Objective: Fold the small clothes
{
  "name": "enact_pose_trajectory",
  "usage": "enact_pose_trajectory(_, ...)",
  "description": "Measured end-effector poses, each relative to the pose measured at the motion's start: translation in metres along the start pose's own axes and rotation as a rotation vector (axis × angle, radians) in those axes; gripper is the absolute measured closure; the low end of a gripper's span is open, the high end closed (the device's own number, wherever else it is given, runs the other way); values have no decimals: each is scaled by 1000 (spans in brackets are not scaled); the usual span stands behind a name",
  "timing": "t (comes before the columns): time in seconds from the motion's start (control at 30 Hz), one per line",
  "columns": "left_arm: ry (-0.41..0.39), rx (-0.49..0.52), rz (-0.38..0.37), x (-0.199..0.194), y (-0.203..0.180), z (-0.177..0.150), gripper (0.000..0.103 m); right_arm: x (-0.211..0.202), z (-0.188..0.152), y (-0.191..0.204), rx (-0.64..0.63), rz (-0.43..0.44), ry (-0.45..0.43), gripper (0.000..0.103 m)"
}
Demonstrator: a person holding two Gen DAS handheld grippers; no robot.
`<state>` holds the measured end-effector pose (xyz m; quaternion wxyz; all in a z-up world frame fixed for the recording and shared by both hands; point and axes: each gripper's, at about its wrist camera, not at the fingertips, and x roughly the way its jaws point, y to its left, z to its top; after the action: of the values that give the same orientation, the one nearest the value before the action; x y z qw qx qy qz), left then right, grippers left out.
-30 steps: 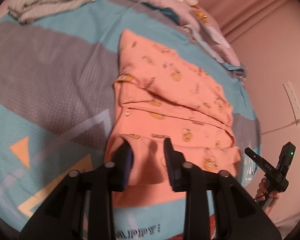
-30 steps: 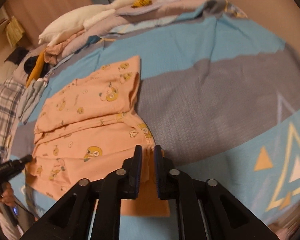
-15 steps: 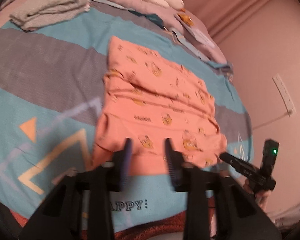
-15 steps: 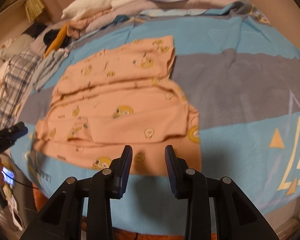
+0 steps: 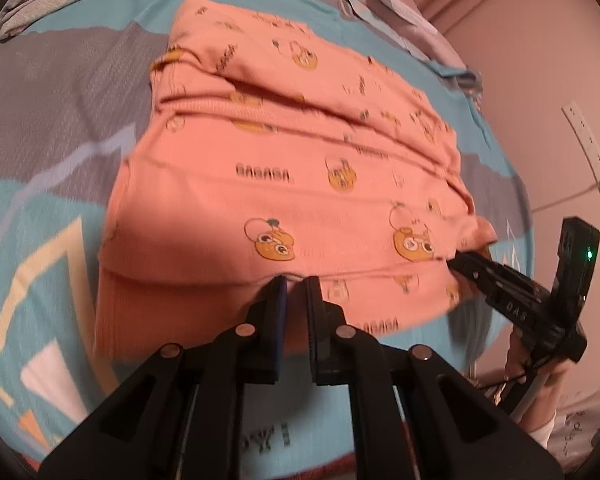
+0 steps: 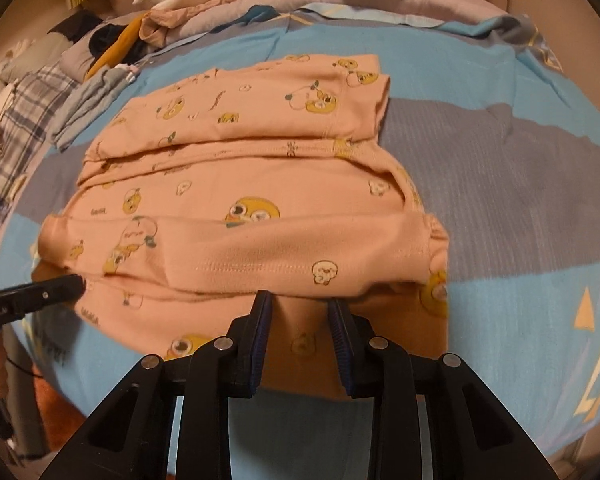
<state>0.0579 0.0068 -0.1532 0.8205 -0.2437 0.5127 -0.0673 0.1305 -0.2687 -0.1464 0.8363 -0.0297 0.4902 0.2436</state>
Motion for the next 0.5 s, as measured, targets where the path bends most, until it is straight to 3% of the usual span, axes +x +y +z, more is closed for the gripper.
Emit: enact_pose_trajectory(0.5, -154, 12, 40, 6, 3, 59, 96, 10, 42, -17, 75, -16, -87, 74)
